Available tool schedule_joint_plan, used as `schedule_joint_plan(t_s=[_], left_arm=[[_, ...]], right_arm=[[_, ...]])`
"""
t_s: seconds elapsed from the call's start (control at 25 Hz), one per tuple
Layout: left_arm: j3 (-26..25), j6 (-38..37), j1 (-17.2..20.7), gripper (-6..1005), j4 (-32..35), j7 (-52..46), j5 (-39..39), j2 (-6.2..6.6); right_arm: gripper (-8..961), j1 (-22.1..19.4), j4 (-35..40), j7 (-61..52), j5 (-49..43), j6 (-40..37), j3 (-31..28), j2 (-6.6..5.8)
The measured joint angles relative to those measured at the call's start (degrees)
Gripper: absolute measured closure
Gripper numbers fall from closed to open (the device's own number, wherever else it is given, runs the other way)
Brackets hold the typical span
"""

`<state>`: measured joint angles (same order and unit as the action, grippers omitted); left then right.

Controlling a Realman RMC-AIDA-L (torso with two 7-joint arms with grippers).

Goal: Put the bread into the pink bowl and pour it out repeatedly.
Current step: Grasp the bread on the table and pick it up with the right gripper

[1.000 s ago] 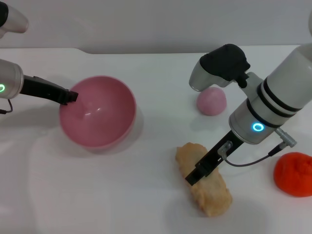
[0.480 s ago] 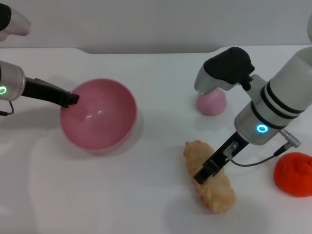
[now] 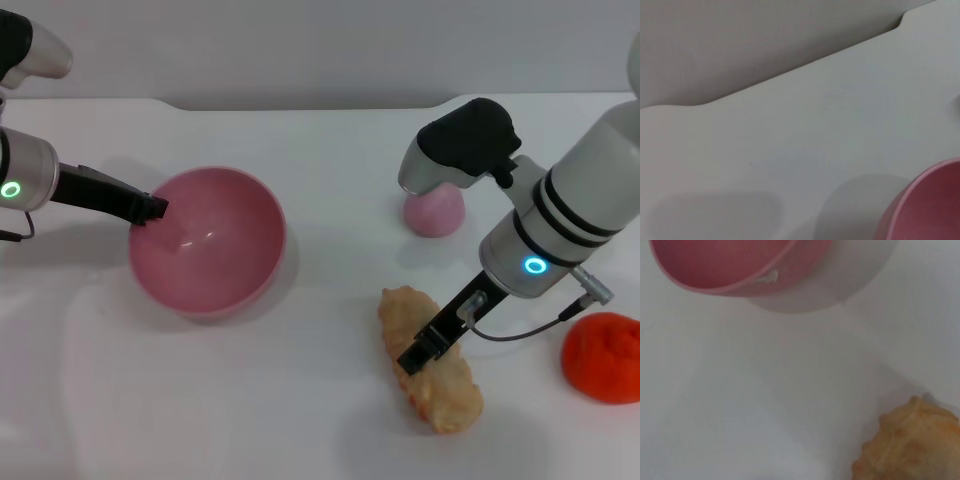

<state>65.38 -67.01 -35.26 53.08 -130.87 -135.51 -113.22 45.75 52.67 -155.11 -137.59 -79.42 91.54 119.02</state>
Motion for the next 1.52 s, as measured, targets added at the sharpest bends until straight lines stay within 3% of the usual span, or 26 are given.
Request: schedule_joint_plan(t_s=[0.28,0.52,1.24,1.52], left_arm=[[0.0,0.1,0.2,954,0.0,0.0,0.0,-0.08],[0.0,0.1,0.5,954,0.0,0.0,0.0,-0.07],[0.0,0.1,0.5,954,0.1,0.0,0.0,-0.06],[0.0,0.1,0.5,954,0.1,0.0,0.0,-0.13]], right_arm=[[568,-0.6,0.7,0.0,-0.1,1.8,2.4,0.06],[718,-1.6,3.0,0.1,-0.1,2.9,4.4,0.07],[847,-1.7,3.1,0.2,-0.1,3.2,4.4,-0.02],[851,-1.9,3.4,0.2,-0.1,3.7,4.4,-0.07]])
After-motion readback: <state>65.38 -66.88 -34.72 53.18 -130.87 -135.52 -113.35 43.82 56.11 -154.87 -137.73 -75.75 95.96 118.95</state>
